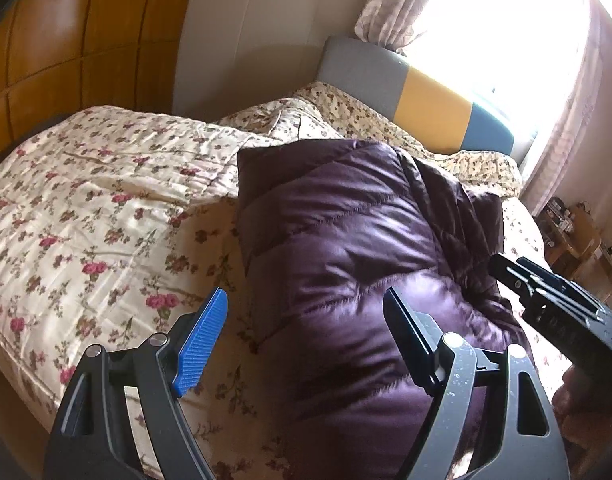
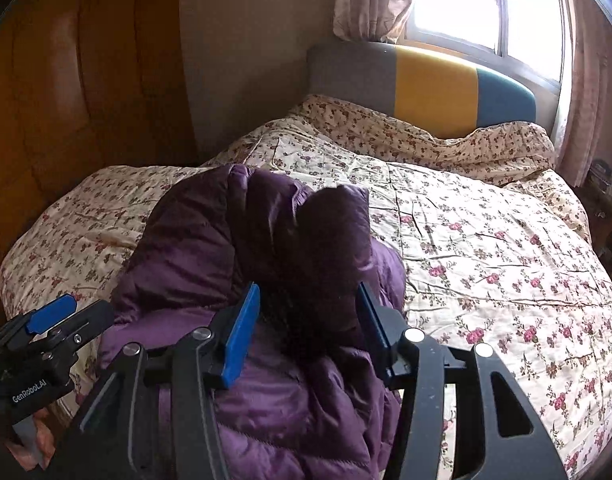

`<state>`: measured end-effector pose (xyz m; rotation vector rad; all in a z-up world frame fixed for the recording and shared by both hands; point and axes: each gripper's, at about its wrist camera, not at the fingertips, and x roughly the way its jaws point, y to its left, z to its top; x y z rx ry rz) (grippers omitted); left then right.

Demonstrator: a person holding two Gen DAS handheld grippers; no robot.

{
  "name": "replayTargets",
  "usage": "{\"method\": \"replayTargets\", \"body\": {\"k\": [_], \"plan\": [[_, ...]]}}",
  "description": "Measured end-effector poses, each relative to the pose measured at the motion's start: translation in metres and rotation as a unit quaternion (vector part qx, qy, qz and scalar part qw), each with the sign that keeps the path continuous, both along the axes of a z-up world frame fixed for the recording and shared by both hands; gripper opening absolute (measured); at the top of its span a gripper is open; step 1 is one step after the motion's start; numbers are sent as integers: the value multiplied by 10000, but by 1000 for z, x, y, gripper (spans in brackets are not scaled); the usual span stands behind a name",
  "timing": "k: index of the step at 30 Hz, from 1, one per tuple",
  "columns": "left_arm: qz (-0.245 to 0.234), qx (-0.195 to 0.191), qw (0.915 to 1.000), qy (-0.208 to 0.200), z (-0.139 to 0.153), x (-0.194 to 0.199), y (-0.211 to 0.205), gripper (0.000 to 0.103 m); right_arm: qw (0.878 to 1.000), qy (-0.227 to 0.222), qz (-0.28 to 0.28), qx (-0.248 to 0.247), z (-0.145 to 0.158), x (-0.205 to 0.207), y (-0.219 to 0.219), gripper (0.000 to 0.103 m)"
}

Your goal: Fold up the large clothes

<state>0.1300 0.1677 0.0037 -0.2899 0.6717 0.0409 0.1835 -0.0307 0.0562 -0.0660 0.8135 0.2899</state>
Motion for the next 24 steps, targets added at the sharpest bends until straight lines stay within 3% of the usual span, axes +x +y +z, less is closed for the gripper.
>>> {"method": "replayTargets", "body": {"k": [11,24], "plan": [[4,-2,10000,-74,8,26,0,80,9999,33,-104,-50,-8,27,4,49],[-14,-4,9996,271,-12,53,-1,80,9974,467,-182,-512,-55,35,8,46]]}}
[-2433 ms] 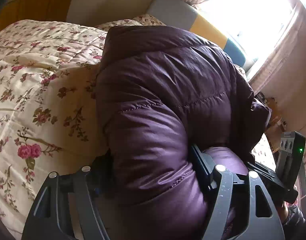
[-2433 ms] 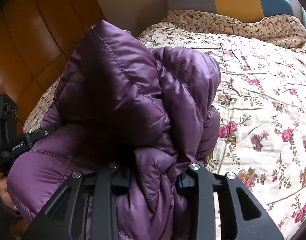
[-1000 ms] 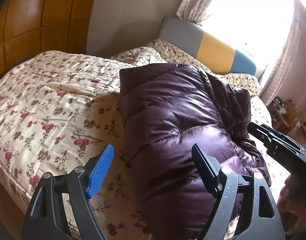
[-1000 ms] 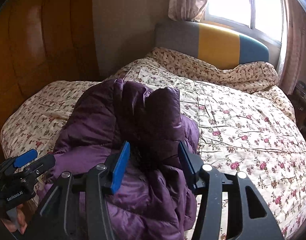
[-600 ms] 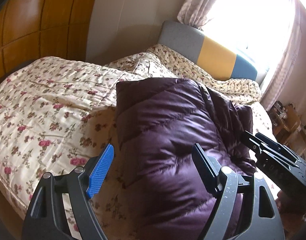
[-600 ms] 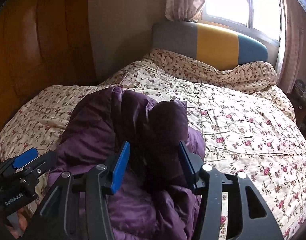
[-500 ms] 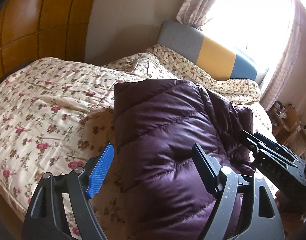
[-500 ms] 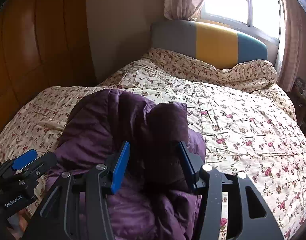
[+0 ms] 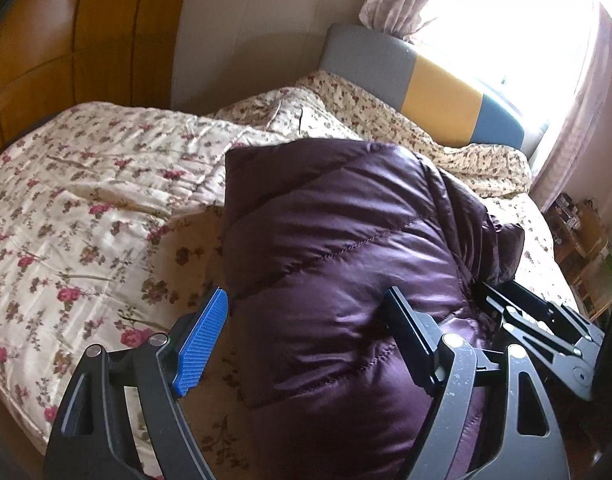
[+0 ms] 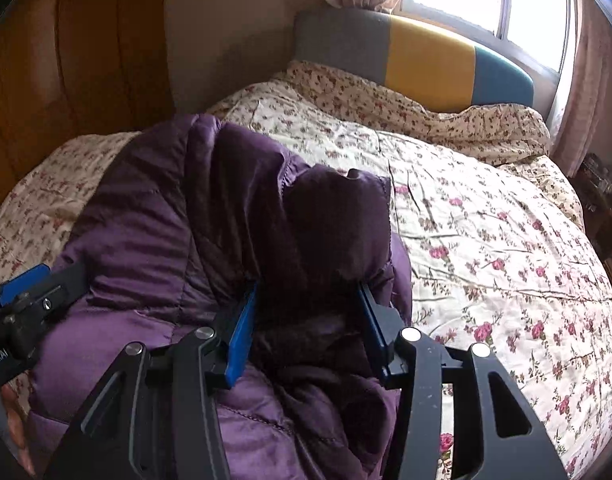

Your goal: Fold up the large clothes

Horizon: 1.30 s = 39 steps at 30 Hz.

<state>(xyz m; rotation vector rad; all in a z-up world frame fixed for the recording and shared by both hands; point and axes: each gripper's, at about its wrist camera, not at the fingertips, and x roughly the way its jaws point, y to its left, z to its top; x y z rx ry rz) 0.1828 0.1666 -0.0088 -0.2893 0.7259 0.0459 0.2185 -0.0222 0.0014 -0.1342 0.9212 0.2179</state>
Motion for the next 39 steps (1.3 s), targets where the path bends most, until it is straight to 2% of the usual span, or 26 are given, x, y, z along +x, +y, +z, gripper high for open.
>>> {"method": "replayTargets", "body": {"k": [7,12,15,21,24,27,39], "plan": [[-85,-1,9999,130,-15,8,-3,80,9995,305,-38,28,-30,1,-7,45],[-143,111,9997,154,-27,9,-8,81,9994,323,-48,110,-44,-1,-13,45],[-119,146,9997,160,-31,9,-11,81,9992,288,-107,249,-36,-3,-17,45],[105,206,9997,40,-15,-10,-8,81,9990,22,-15,443,-6,-21,-20,55],[181,296,9994,-55,-7,-24,-9,81,9986,-158,98,494,11,-36,-17,56],[206,323,9991,-153,0,-36,-10,90,9979,-293,187,554,25,-51,-15,57],[446,539,9967,-404,19,-86,-17,94,9968,-411,300,617,45,-89,-23,64]]}}
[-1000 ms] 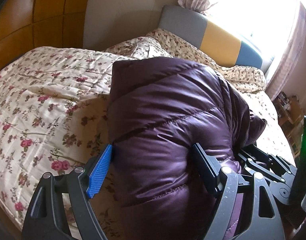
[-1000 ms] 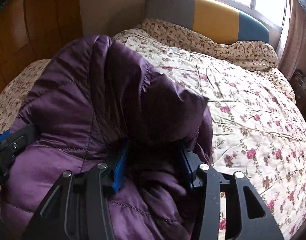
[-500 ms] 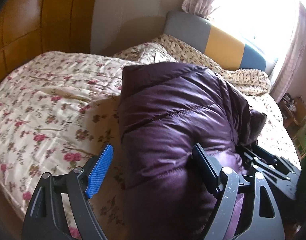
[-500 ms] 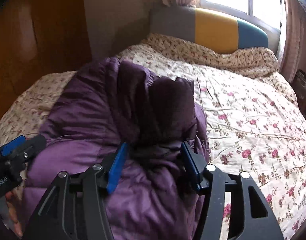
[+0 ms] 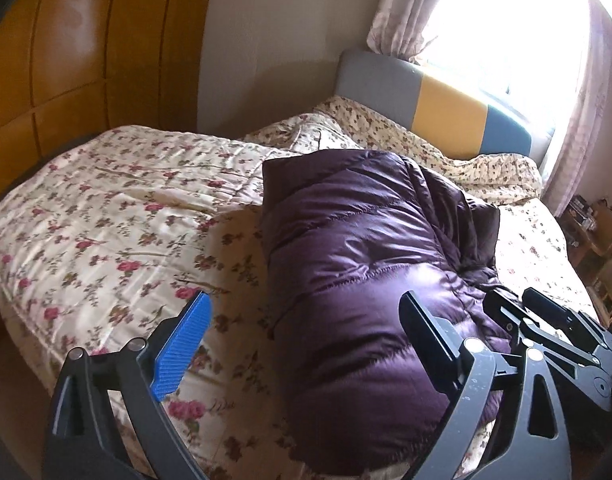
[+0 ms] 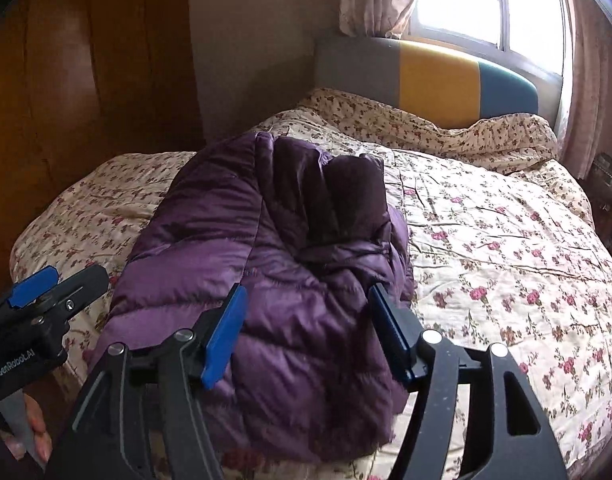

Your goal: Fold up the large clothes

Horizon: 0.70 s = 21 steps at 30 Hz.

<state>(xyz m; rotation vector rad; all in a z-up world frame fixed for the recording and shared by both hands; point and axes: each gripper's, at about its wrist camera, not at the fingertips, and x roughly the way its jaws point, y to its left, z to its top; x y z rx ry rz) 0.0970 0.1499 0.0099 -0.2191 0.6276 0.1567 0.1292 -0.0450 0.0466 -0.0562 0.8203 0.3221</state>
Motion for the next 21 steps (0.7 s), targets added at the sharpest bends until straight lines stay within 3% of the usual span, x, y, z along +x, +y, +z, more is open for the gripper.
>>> {"method": "replayTargets", "body": {"k": [7,21], "plan": [[121,66,9999,10,-1,-20,-9,99,10000,2,16,-15,4,-17,-7,72],[417,271,9986,175,-11,-48,-18,99,9999,68,-105,-91,4,-38,-16,85]]}}
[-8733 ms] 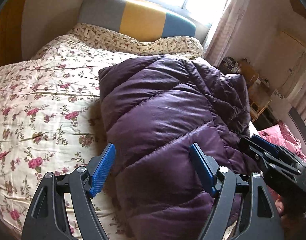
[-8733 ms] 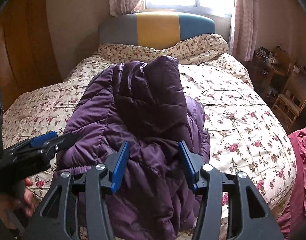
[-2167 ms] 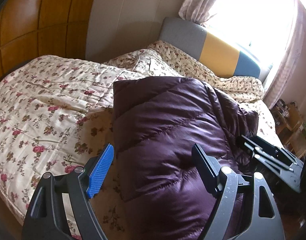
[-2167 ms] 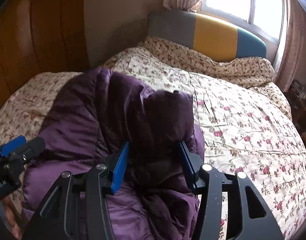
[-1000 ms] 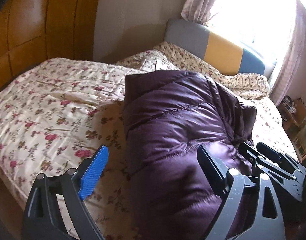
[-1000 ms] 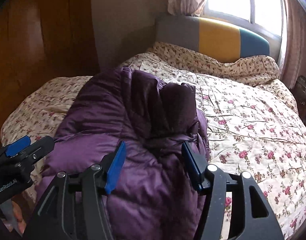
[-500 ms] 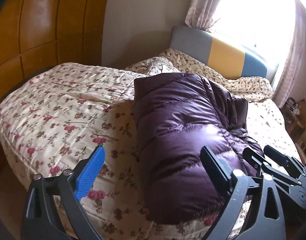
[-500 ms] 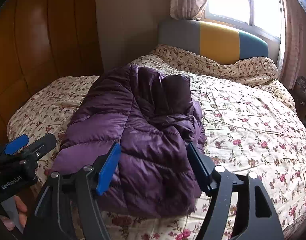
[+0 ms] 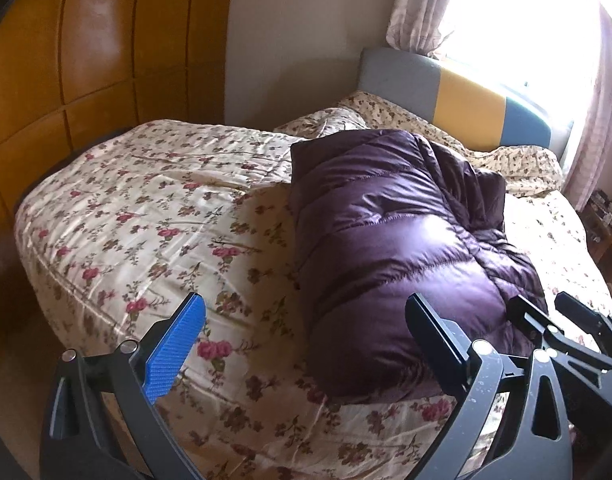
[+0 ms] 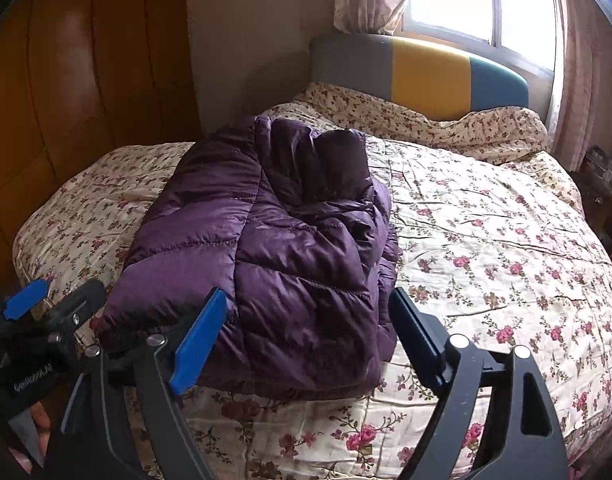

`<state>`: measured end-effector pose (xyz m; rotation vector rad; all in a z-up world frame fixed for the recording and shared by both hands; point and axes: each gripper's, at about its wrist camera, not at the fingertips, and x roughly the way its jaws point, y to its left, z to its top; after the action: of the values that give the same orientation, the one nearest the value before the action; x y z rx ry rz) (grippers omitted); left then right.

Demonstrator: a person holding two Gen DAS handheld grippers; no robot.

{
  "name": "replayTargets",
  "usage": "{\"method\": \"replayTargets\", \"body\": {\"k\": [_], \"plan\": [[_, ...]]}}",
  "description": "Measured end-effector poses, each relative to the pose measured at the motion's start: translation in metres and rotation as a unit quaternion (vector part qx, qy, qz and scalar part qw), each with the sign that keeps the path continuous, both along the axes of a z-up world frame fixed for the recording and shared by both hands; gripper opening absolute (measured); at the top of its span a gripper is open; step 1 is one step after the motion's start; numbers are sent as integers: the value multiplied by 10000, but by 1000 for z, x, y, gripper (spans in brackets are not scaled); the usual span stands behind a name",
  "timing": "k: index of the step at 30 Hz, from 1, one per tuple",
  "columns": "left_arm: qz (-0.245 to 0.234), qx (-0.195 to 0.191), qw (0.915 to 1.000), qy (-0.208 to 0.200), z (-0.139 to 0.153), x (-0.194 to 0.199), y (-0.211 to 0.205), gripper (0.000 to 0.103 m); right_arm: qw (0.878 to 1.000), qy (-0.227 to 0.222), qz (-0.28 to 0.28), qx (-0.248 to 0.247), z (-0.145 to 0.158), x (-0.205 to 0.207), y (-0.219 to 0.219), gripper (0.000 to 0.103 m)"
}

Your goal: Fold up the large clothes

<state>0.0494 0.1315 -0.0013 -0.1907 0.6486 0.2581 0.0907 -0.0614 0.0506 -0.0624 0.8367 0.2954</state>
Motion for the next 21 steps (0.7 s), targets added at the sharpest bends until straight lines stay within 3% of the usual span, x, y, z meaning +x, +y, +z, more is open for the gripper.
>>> {"method": "replayTargets", "body": {"k": [11,21], "plan": [[246,139,9996,66,-6,-19,0,100,10000,-40,-17,23,3,-11,-1,92],[344,-13,9994,-41,-3,-24,0,100,9999,-134,50,-79,5,-17,3,98]]}}
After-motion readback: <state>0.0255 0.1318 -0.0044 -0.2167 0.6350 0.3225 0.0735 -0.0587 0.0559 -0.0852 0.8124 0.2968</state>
